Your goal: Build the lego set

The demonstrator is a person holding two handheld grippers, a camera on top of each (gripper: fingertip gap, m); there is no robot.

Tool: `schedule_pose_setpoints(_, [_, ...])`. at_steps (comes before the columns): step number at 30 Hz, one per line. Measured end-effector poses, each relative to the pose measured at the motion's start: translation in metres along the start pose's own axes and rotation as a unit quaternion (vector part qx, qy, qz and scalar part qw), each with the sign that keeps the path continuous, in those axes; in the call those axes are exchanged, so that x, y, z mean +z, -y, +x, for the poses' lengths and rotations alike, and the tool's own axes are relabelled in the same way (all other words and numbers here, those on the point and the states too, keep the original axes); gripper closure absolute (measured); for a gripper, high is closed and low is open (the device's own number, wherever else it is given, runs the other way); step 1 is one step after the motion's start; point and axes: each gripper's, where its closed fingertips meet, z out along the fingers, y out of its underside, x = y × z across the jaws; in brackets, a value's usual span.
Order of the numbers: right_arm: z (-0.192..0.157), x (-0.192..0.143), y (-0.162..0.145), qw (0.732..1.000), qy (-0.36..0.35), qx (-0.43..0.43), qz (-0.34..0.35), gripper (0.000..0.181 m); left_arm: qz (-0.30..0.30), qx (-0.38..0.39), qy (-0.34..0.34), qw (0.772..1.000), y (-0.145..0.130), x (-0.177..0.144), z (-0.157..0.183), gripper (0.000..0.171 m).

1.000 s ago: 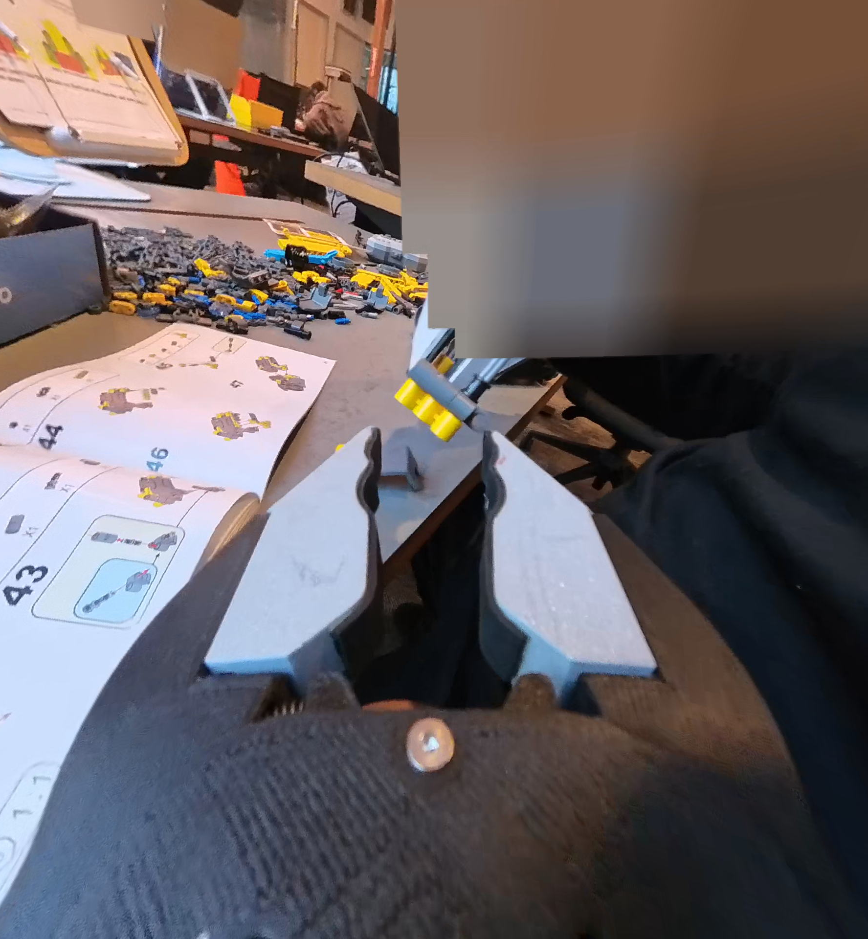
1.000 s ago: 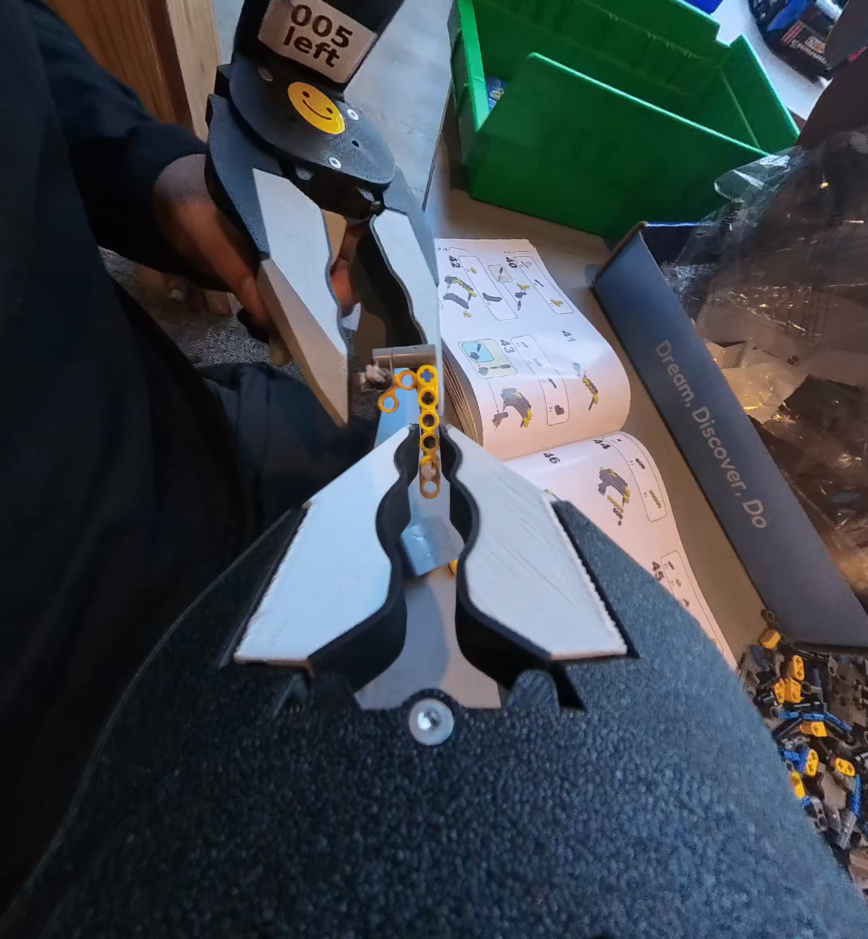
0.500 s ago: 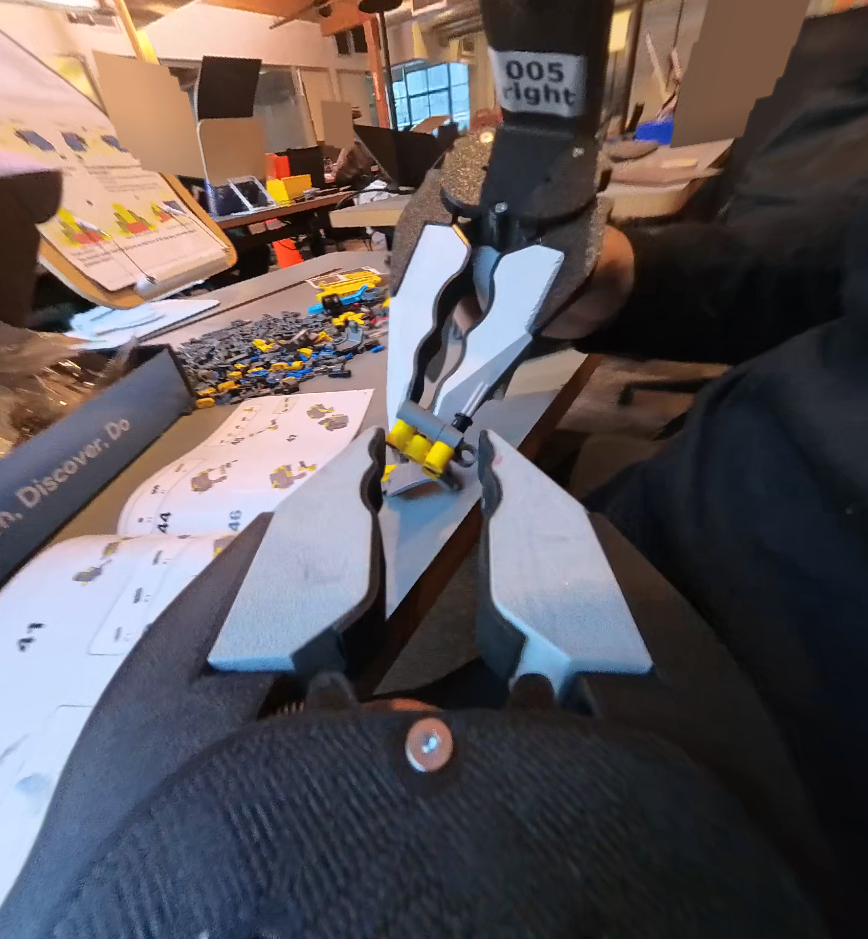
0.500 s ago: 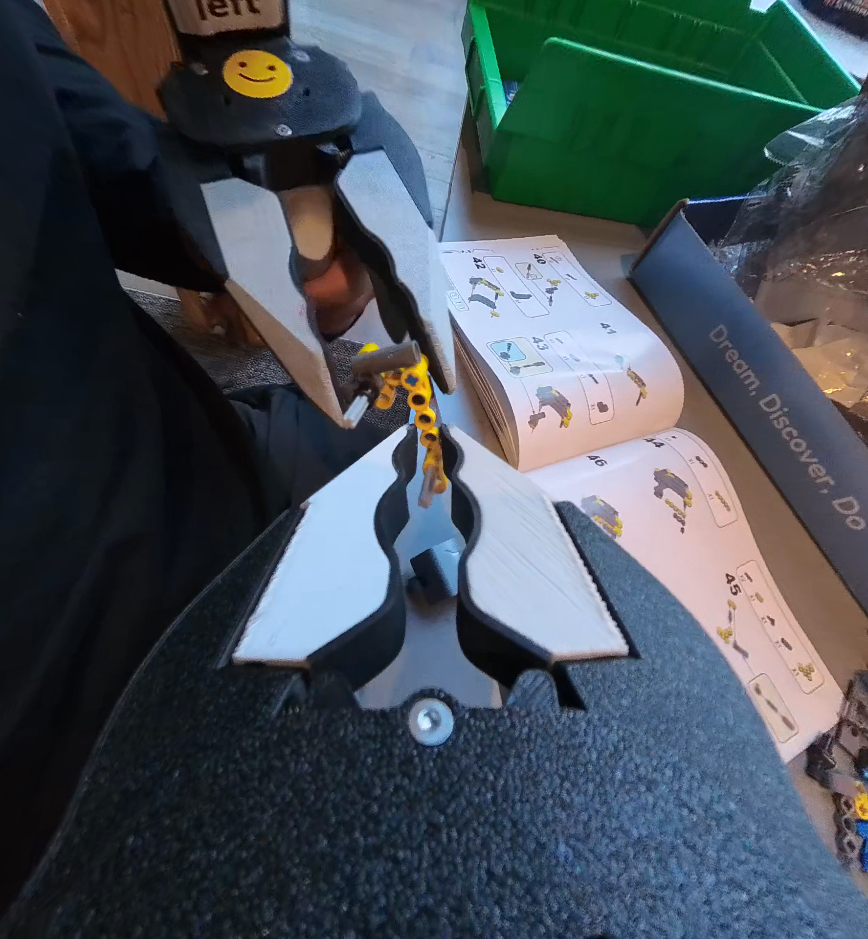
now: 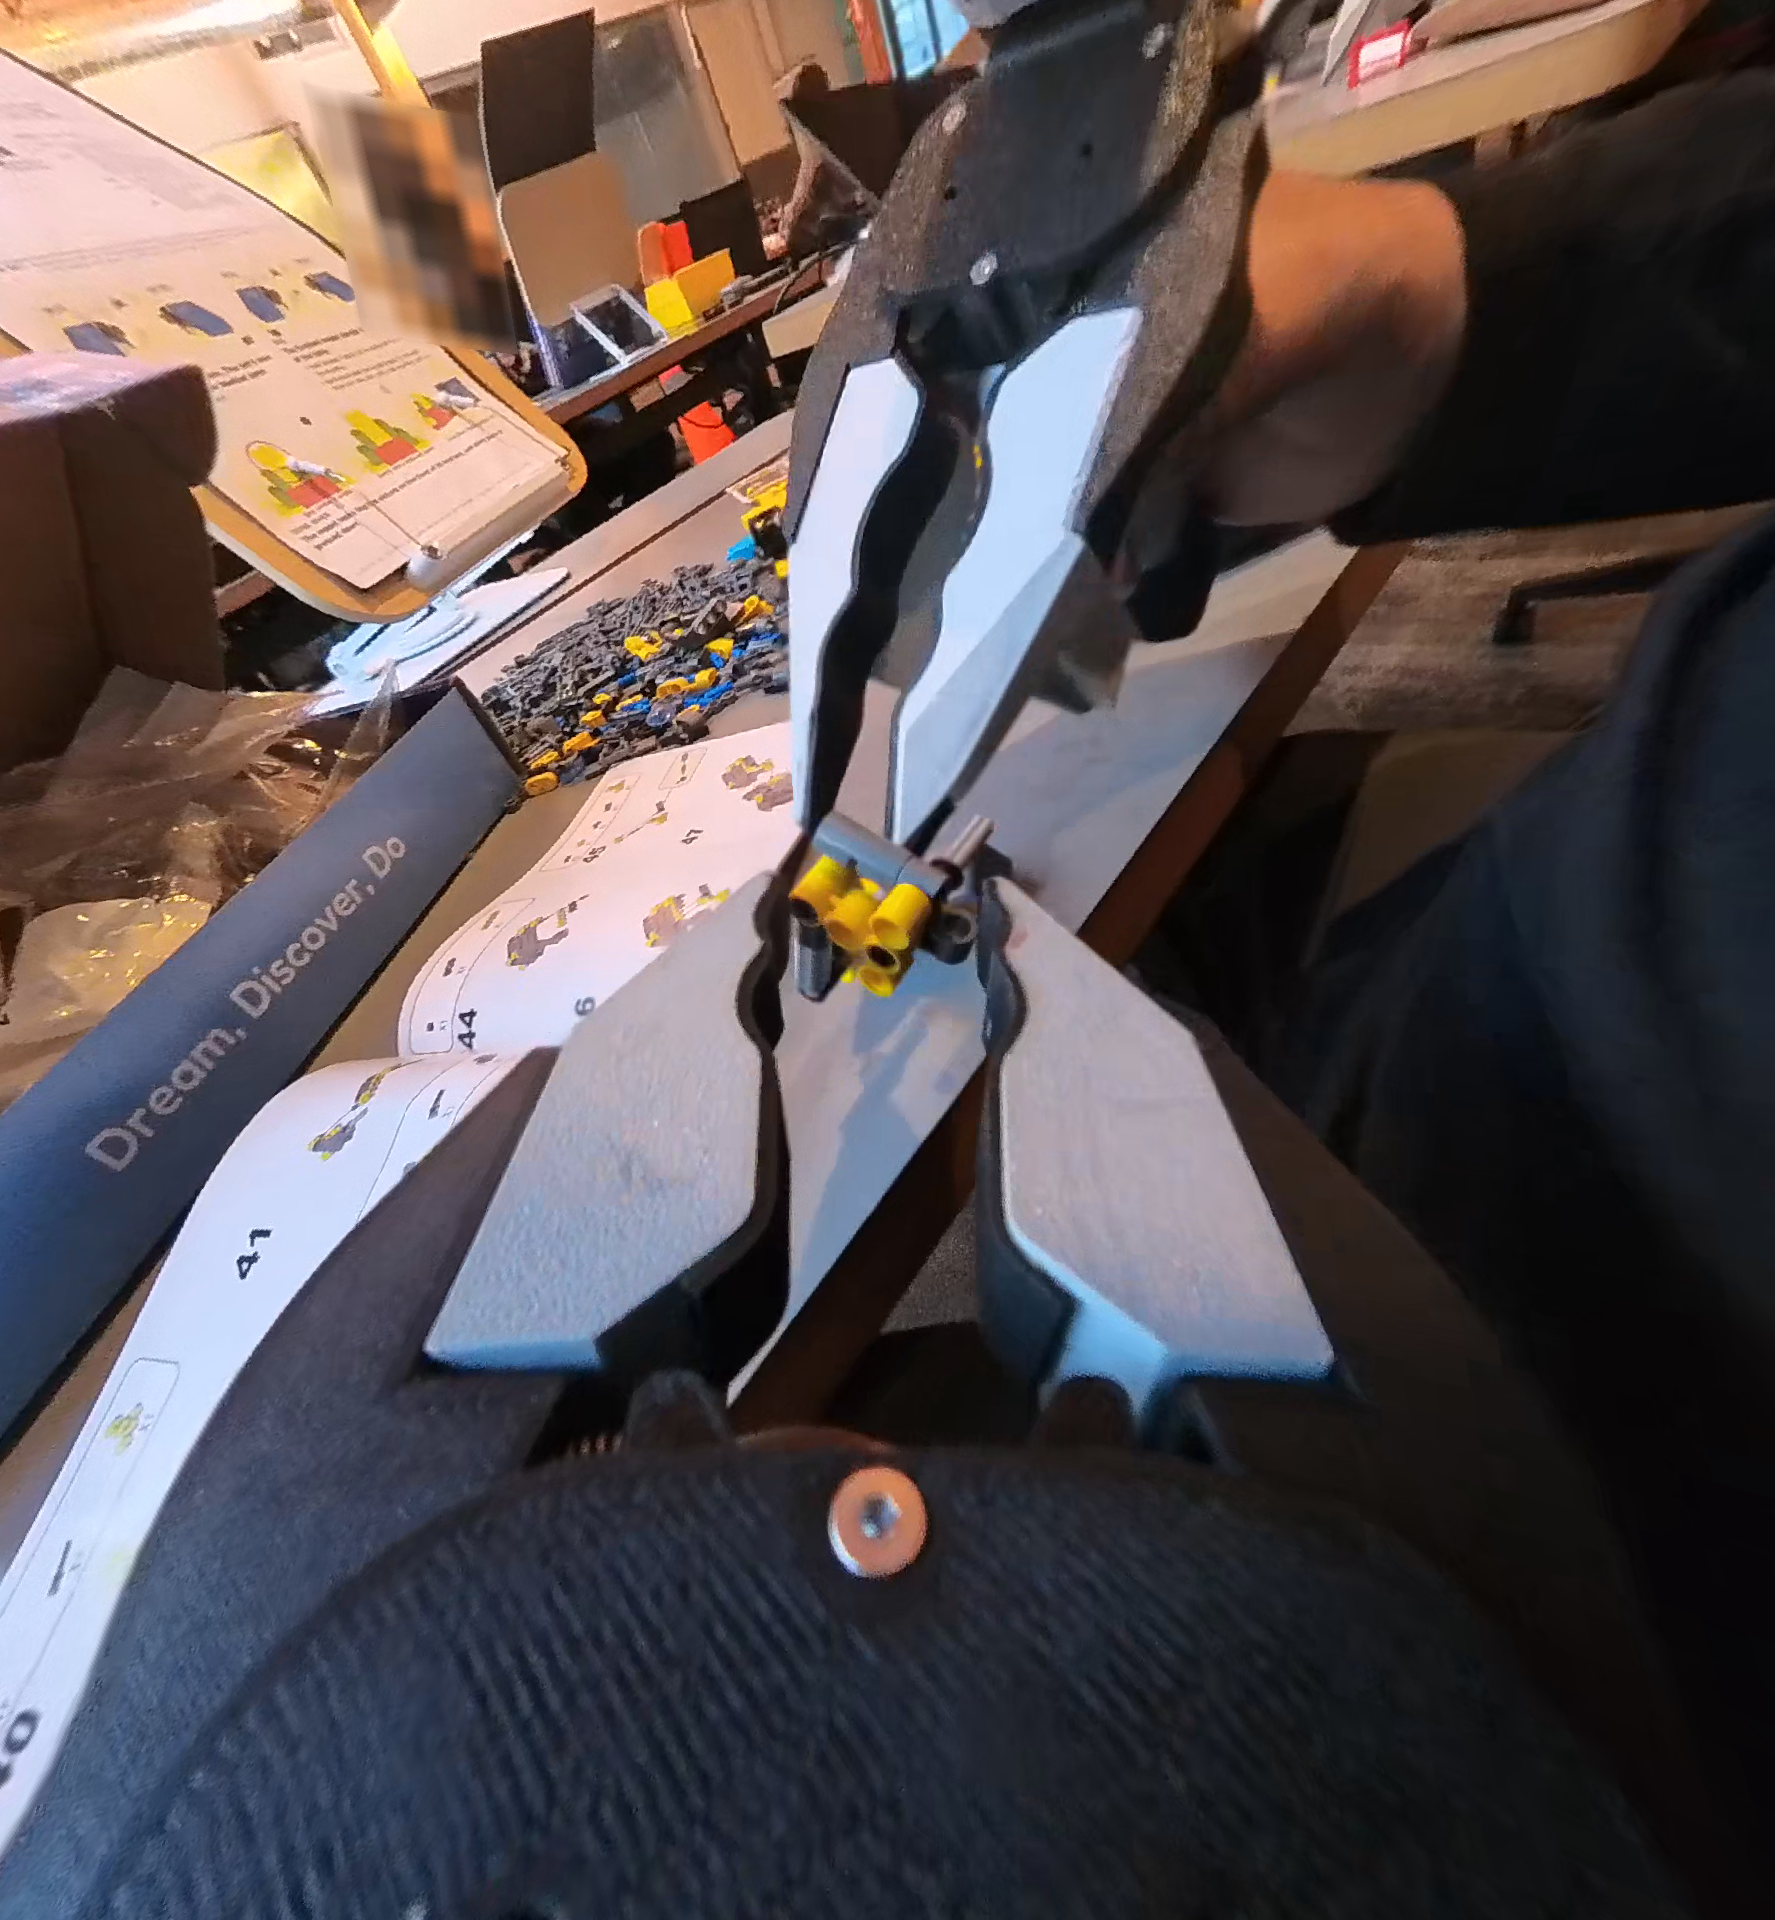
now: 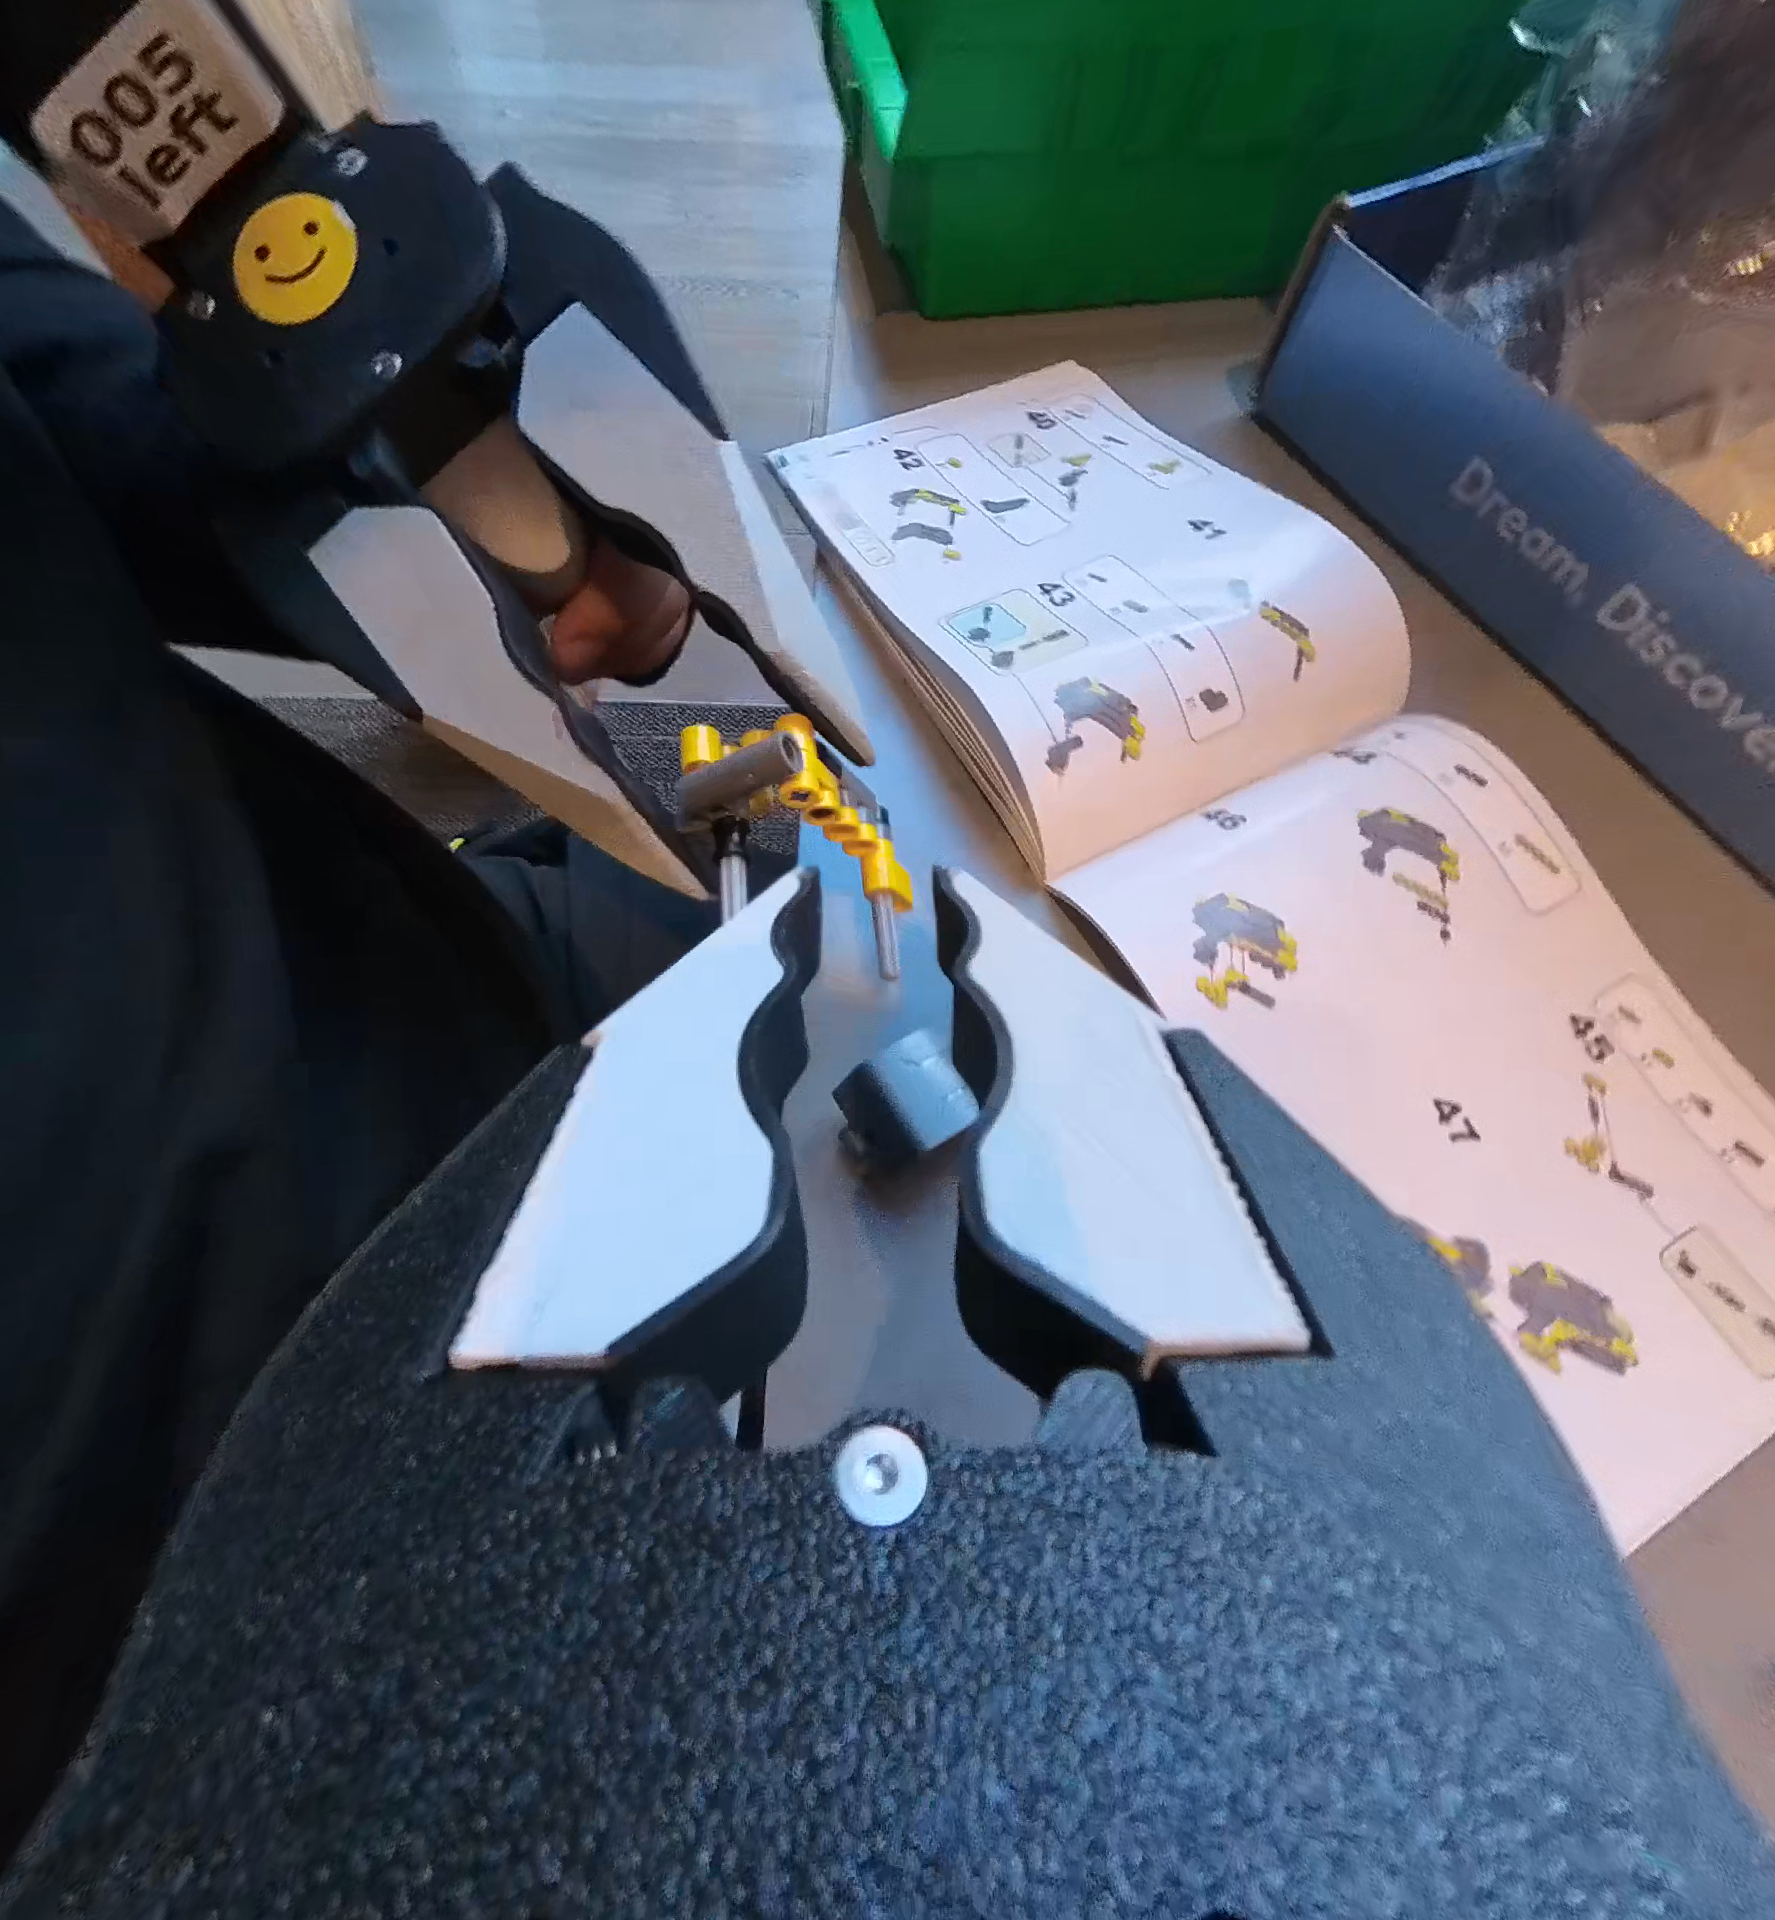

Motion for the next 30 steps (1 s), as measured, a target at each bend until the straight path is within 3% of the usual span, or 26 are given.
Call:
schedule_pose_setpoints(9, [-0.006, -0.001, 0.007, 0.983, 0.068, 0.168, 0.022, 0.137, -0.051, 0.102, 0.038, 0.993, -0.013, 0.006, 0.001, 0.137])
schedule_pose_setpoints(13, [-0.013, 0.008, 0.003, 0.981, 0.085, 0.174, 0.002, 0.129, -0.027, 0.152, 0.049, 0.987, -0.002, 0.004, 0.007, 0.136])
schedule_pose_setpoints(26, [-0.015, 0.008, 0.001, 0.961, 0.171, 0.218, 0.004, 0.111, 0.048, 0.146, 0.042, 0.987, 0.012, 0.000, 0.008, 0.137])
schedule_pose_setpoints(30, [-0.022, 0.006, 0.002, 0.952, 0.209, 0.226, 0.000, 0.116, 0.060, 0.148, 0.038, 0.986, 0.015, -0.002, 0.010, 0.136])
